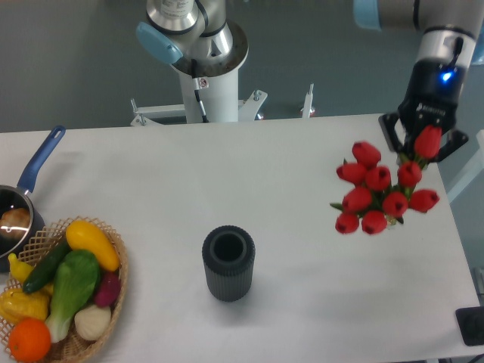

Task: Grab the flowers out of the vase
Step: 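Carry the held tulips away from the vase, beside the table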

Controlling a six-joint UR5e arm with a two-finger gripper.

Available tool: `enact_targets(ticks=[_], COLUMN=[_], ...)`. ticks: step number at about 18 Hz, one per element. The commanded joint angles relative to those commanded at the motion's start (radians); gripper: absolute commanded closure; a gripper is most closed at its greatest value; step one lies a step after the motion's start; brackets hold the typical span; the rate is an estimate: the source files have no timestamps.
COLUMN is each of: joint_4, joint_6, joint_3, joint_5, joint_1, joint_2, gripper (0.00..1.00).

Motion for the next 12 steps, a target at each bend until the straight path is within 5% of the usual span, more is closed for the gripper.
enact_targets(ticks=[8, 12], joint_4=[-0.012, -0.112], joint_6=[0.066, 0.124], joint_3=[0.086, 0.143], joint_5=[0.458, 0.561], joint_1=[-0.127, -0.166], joint_2=[-0.107, -0.140], gripper=[1.00, 1.00])
